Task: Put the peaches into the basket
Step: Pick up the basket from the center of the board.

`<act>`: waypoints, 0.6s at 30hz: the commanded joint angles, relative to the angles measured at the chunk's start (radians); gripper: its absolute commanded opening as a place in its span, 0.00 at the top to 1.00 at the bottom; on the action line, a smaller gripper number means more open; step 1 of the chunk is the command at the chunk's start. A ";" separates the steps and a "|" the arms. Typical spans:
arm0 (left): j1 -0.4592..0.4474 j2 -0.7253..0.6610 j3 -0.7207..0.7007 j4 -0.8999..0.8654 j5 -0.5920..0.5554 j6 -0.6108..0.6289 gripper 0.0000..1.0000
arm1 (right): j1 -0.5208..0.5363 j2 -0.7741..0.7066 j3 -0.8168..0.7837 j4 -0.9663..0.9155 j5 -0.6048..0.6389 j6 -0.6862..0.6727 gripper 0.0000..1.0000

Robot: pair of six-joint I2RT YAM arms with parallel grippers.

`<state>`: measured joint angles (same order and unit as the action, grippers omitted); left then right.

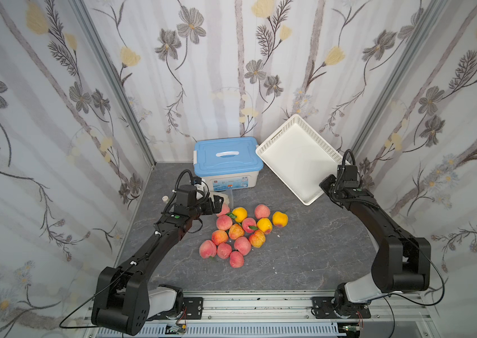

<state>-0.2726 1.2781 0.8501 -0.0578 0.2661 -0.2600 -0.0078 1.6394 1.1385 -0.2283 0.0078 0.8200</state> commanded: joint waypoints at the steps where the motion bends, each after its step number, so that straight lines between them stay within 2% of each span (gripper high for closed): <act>1: -0.032 0.056 0.089 -0.017 0.035 0.033 0.00 | 0.000 -0.035 -0.005 0.160 -0.024 -0.172 1.00; 6: -0.051 0.213 0.279 -0.031 0.067 0.008 0.00 | 0.056 -0.070 0.035 0.163 -0.030 -0.426 1.00; 12: -0.066 0.356 0.428 -0.030 0.113 0.006 0.00 | 0.095 -0.033 0.065 0.216 -0.090 -0.513 1.00; 18: -0.071 0.401 0.465 -0.010 0.127 0.000 0.01 | 0.136 0.043 0.089 0.308 -0.105 -0.618 1.00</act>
<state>-0.3435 1.6680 1.2949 -0.0875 0.3706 -0.2649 0.1215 1.6619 1.2003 -0.0460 -0.0555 0.2714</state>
